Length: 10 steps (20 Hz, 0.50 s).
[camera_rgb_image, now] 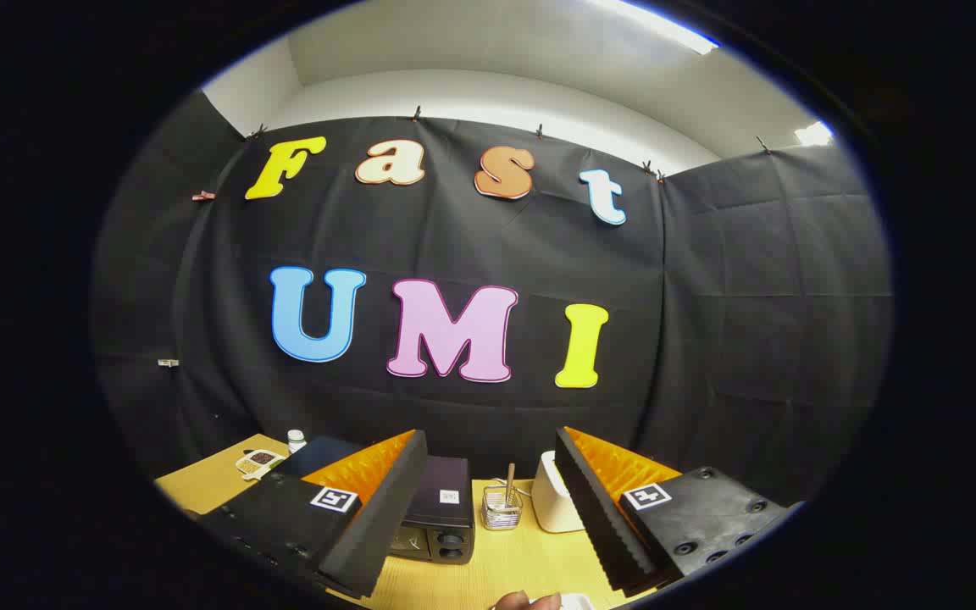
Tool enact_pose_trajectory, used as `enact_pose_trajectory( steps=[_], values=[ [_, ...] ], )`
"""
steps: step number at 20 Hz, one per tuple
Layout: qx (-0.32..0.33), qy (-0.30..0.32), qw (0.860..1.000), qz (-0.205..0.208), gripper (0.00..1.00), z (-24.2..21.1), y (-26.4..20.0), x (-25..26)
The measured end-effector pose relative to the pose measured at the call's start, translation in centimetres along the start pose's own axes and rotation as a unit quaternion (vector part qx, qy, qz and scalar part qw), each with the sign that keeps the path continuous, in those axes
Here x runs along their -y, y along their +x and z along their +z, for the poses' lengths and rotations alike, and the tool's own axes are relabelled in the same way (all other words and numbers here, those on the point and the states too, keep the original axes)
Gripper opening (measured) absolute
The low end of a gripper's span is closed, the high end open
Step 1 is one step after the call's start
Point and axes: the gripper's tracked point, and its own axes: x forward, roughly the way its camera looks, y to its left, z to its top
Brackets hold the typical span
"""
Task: Open the toaster oven, put the food inside, and close the toaster oven door.
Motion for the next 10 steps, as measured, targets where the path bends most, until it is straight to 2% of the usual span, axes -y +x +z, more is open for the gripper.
enact_pose_trajectory(
  steps=[10],
  values=[
    [-0.012, 0.005, 1.000, 0.001, 0.98, -0.92, -0.29, -0.49]
  ],
)
